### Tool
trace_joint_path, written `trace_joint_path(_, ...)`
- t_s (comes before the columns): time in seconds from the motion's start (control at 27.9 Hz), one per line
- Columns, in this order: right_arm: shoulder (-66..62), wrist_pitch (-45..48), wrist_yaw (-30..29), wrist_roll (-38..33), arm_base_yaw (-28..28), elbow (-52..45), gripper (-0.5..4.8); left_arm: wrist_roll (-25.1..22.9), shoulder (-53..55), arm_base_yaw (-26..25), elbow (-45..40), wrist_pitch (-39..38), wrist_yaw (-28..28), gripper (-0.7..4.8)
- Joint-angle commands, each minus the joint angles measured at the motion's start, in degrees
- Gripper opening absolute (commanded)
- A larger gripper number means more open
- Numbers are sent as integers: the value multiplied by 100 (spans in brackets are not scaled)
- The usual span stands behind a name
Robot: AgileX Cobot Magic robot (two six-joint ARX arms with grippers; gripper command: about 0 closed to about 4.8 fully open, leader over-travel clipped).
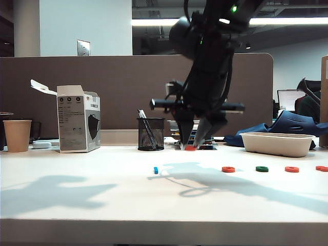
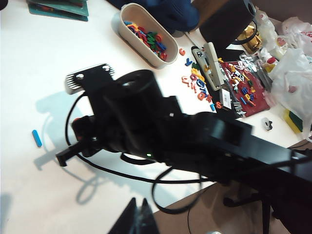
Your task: Select the appropriate letters from the row of letter magnets placed on the table to arrange into the word "cool".
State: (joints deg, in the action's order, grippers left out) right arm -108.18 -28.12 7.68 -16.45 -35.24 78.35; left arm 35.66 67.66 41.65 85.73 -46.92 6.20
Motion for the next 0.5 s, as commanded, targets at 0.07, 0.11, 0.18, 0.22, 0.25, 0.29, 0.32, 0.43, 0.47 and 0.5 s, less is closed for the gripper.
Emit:
trace_joint_path(0.07,295,-514,-4,-334,-7,35,112,-9,-17,2,20,72,2,-3)
trace_joint_path(0.11,363,-732,-4,-450,-7,35,112,-9,-17,2,20,72,2,-3)
trace_joint_path(0.18,448,-1113,13,-568,-9,31,112,-9,-17,2,20,72,2,-3)
trace_joint_path(0.22,479,-1270,17,-599,-9,28,112,-11,-17,2,20,72,2,-3)
trace_joint_path(0.25,490,-1414,15,-627,-15,26,111,-11,-17,2,20,72,2,-3)
trace_joint_path(0.29,492,-1578,13,-658,-28,26,112,-11,-17,2,20,72,4,-3)
trace_joint_path(0.32,490,-1698,17,-710,-57,22,112,-11,-17,4,20,72,2,-3)
trace_joint_path(0.43,490,-1840,37,-839,-177,-94,112,-11,-17,2,20,72,2,-3)
trace_joint_path(0.47,492,-1836,37,-905,-238,-149,112,-9,-17,2,20,72,2,-3)
trace_joint_path(0.5,490,-1816,37,-955,-297,-208,112,-9,-17,2,20,74,2,-3)
